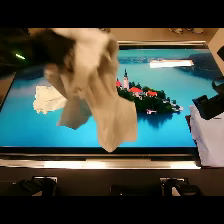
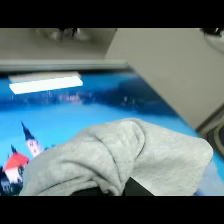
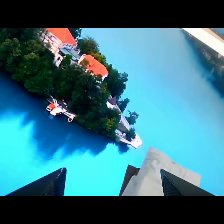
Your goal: Fold the shirts.
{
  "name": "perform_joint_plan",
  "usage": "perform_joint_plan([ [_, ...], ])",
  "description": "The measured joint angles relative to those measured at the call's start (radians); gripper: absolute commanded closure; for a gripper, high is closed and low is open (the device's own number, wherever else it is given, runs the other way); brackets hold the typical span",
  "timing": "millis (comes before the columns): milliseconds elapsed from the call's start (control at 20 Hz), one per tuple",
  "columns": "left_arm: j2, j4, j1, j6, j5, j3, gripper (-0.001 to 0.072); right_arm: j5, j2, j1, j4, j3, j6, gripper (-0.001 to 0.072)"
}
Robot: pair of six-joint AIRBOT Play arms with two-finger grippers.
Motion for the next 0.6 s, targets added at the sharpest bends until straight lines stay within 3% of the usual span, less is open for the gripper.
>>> perform_joint_plan([
  [150, -0.071, -0.004, -0.034, -0.002, 0.008, -0.201, 0.0672, 0.027, -0.027, 0.000, -0.003, -0.001, 0.014, 0.0035],
  [200, -0.101, -0.017, -0.038, -0.002, 0.008, -0.262, 0.0604, 0.038, -0.046, 0.000, -0.001, -0.002, 0.020, 0.0035],
  [300, -0.168, -0.072, -0.045, -0.002, 0.002, -0.363, -0.0013, 0.060, -0.097, 0.000, 0.015, -0.004, 0.027, 0.0035],
  [600, -0.249, -0.153, 0.062, 0.076, -0.139, -0.327, -0.0013, 0.095, -0.314, 0.000, 0.089, -0.010, 0.032, 0.0032],
])
